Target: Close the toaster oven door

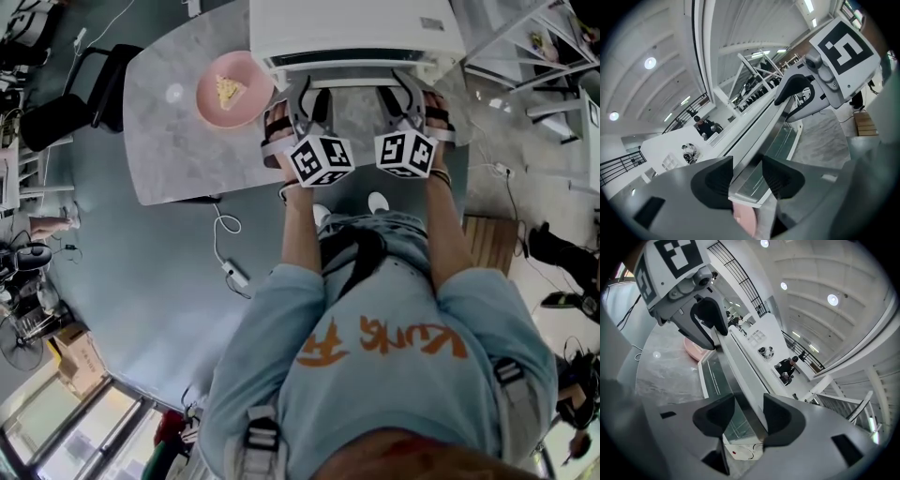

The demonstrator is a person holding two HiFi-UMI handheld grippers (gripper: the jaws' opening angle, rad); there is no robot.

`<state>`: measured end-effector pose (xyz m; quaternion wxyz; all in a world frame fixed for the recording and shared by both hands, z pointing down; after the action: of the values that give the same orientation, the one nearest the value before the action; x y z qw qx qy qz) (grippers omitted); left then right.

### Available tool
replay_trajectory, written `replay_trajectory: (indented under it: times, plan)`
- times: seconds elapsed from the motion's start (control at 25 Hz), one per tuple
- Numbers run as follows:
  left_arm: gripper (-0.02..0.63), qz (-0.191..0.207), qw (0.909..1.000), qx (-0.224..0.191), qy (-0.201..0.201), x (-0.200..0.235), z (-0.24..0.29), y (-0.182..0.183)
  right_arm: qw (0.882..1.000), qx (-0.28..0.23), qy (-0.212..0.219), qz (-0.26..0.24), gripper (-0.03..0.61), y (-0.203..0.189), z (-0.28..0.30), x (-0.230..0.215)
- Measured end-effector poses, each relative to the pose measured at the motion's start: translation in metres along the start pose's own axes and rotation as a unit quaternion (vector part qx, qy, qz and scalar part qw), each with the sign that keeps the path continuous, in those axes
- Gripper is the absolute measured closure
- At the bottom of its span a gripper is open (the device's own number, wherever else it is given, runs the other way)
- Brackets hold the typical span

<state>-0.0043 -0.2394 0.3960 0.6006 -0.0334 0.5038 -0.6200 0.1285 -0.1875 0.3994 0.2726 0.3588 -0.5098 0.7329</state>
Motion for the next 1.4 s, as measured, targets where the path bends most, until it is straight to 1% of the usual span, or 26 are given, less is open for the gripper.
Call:
replay_trajectory:
  times: [0.32, 0.56, 0.68, 0.8, 0.84, 0.92, 1.0, 1.04, 1.08, 1.12, 1.2, 1.24, 1.28, 1.32, 1.36, 1.4]
  plan:
    - [0.428, -0.01, 0.9997, -0.02, -0.005, 0.016, 0.011, 0.005, 1.0, 0.003, -0.008, 0.01, 0.391, 0.004, 0.018, -0.01]
    - [0.426, -0.01, 0.9995, -0.028, -0.009, 0.022, 0.016, 0.007, 1.0, 0.009, -0.012, 0.015, 0.386, 0.005, 0.027, -0.012]
    - [0.426, -0.007, 0.9993, -0.031, -0.017, 0.022, 0.016, 0.007, 0.999, 0.02, -0.008, 0.026, 0.379, 0.004, 0.028, -0.013]
    - [0.426, -0.01, 0.9992, -0.021, -0.034, 0.026, 0.017, 0.007, 0.998, 0.031, 0.011, 0.045, 0.364, 0.007, 0.03, -0.014]
    - [0.426, -0.013, 0.9987, -0.017, -0.045, 0.026, 0.016, 0.008, 0.998, 0.035, 0.024, 0.055, 0.359, 0.008, 0.03, -0.014]
    - [0.426, -0.014, 0.9968, -0.011, -0.079, 0.027, 0.015, 0.01, 0.993, 0.042, 0.067, 0.091, 0.348, 0.009, 0.027, -0.015]
    - [0.428, 0.001, 0.994, -0.016, -0.108, 0.03, 0.009, 0.017, 0.982, 0.041, 0.115, 0.145, 0.324, 0.013, 0.025, -0.021]
    - [0.426, 0.009, 0.9933, -0.026, -0.113, 0.033, 0.005, 0.024, 0.975, 0.032, 0.132, 0.177, 0.328, 0.016, 0.022, -0.026]
    - [0.426, 0.011, 0.9929, -0.041, -0.111, 0.036, 0.0, 0.032, 0.967, 0.017, 0.143, 0.212, 0.345, 0.02, 0.018, -0.034]
    - [0.428, 0.003, 0.9926, -0.061, -0.105, 0.041, -0.005, 0.041, 0.958, -0.004, 0.146, 0.248, 0.376, 0.026, 0.014, -0.044]
    - [0.428, -0.036, 0.9898, -0.106, -0.089, 0.054, -0.014, 0.058, 0.94, -0.05, 0.13, 0.31, 0.424, 0.039, 0.01, -0.067]
    - [0.43, -0.066, 0.9859, -0.131, -0.08, 0.061, -0.019, 0.065, 0.932, -0.072, 0.117, 0.334, 0.47, 0.044, 0.01, -0.077]
    - [0.43, -0.103, 0.9793, -0.159, -0.072, 0.068, -0.023, 0.07, 0.924, -0.095, 0.106, 0.356, 0.51, 0.049, 0.009, -0.085]
    - [0.433, -0.141, 0.9699, -0.188, -0.063, 0.075, -0.029, 0.074, 0.912, -0.121, 0.099, 0.378, 0.537, 0.053, 0.008, -0.092]
    - [0.439, -0.174, 0.9601, -0.212, -0.053, 0.082, -0.034, 0.077, 0.898, -0.149, 0.096, 0.402, 0.548, 0.058, 0.005, -0.098]
    - [0.458, -0.194, 0.9536, -0.227, -0.038, 0.088, -0.04, 0.079, 0.882, -0.176, 0.095, 0.426, 0.558, 0.062, 0.001, -0.104]
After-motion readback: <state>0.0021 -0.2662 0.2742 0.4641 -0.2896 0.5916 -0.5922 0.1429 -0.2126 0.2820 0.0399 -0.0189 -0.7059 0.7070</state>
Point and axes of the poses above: the fingertips, and each gripper's own axes: z forward along the fingers, x to its left, y out of its top, the point moved 5 cm from there along -z, backward along the fingers, and after that the axes turned 9 degrees about -y, right-handed, at the moved point
